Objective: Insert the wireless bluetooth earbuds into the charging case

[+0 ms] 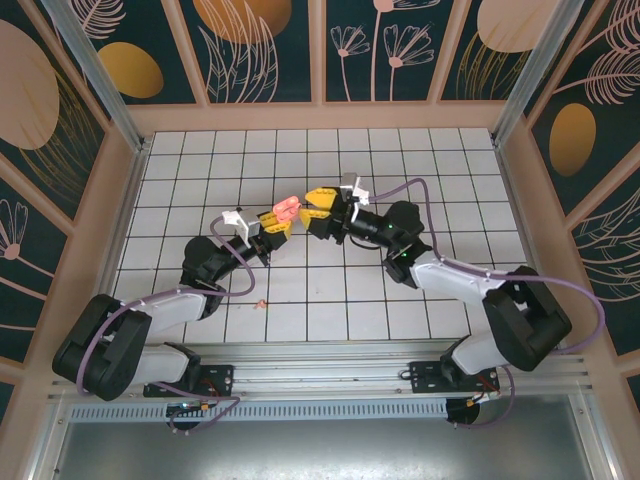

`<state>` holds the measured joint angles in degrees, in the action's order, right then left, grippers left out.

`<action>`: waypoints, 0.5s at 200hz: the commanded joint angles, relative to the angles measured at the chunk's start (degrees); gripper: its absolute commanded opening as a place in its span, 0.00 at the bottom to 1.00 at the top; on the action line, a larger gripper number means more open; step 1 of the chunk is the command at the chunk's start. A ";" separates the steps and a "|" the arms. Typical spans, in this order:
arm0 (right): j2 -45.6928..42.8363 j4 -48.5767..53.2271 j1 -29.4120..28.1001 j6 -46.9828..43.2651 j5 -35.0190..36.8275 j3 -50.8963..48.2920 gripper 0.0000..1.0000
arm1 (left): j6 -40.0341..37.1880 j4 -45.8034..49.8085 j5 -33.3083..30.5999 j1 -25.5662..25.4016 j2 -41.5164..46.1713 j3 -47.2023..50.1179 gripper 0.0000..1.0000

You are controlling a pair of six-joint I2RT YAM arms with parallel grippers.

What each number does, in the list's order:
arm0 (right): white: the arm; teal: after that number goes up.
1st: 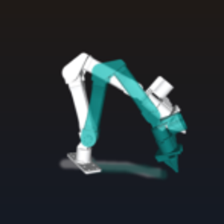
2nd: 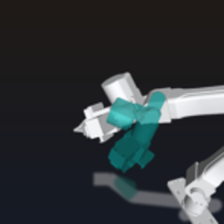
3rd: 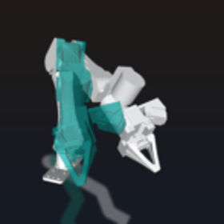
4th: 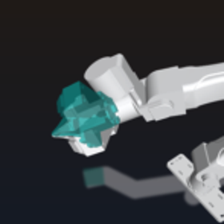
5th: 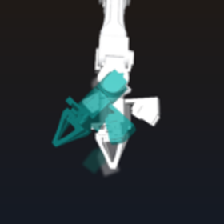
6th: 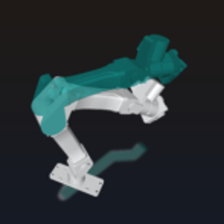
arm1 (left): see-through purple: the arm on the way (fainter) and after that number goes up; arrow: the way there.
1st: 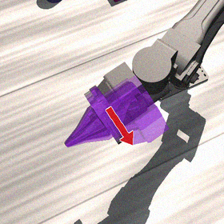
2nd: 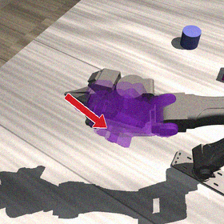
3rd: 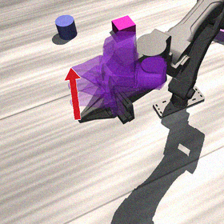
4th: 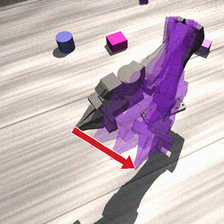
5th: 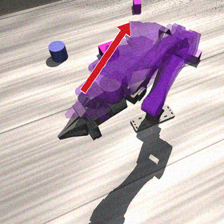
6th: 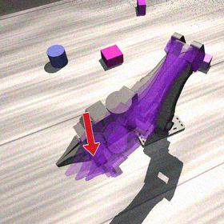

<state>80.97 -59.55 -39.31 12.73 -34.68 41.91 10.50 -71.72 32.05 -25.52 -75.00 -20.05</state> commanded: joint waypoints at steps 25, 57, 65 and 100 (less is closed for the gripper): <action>-3.18 18.71 0.50 12.07 4.47 5.90 0.38 | -1.40 0.50 0.31 -0.37 1.90 -1.66 0.15; -4.12 24.41 0.14 11.28 4.62 7.61 0.33 | -1.71 1.15 0.24 -0.38 2.30 -1.78 0.15; -4.25 25.20 -0.05 10.25 5.17 7.74 0.31 | -1.78 1.21 0.46 -0.39 2.30 -1.83 0.15; -3.59 29.37 -0.32 7.01 6.35 9.62 0.30 | -1.47 0.97 0.81 -0.27 2.10 -2.01 0.15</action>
<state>78.30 -34.06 -39.11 21.96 -30.15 48.47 9.82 -69.84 32.08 -25.52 -73.76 -20.40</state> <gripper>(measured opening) 0.302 0.194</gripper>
